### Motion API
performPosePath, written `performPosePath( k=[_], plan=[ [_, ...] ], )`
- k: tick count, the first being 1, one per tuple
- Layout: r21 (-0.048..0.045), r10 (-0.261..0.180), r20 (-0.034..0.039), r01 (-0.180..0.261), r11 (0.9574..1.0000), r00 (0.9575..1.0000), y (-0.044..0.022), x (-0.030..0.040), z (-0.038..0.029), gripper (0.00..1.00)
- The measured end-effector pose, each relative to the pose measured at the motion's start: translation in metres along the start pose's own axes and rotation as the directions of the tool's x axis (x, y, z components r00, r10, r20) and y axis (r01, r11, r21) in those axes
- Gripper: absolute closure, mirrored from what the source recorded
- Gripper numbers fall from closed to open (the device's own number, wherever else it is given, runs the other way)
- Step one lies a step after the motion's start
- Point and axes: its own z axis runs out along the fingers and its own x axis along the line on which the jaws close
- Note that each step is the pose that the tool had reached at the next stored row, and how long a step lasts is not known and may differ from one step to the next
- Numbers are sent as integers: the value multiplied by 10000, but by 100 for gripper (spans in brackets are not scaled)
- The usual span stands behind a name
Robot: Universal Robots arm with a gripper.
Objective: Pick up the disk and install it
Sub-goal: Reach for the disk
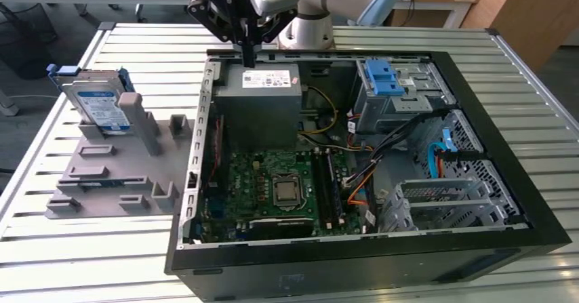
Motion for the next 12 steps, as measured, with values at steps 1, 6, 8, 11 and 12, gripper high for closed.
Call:
performPosePath(
  k=[1,6,8,11,12],
  plan=[
    [0,1,0,-1,10000,10000,0,2,0,89],
    [0,0,0,0,10000,10000,-1,13,0,89],
    [0,0,0,0,10000,10000,-1,19,0,89],
    [0,0,0,0,10000,10000,-2,28,1,89],
    [0,0,0,0,10000,10000,-2,30,1,89]
  ],
)
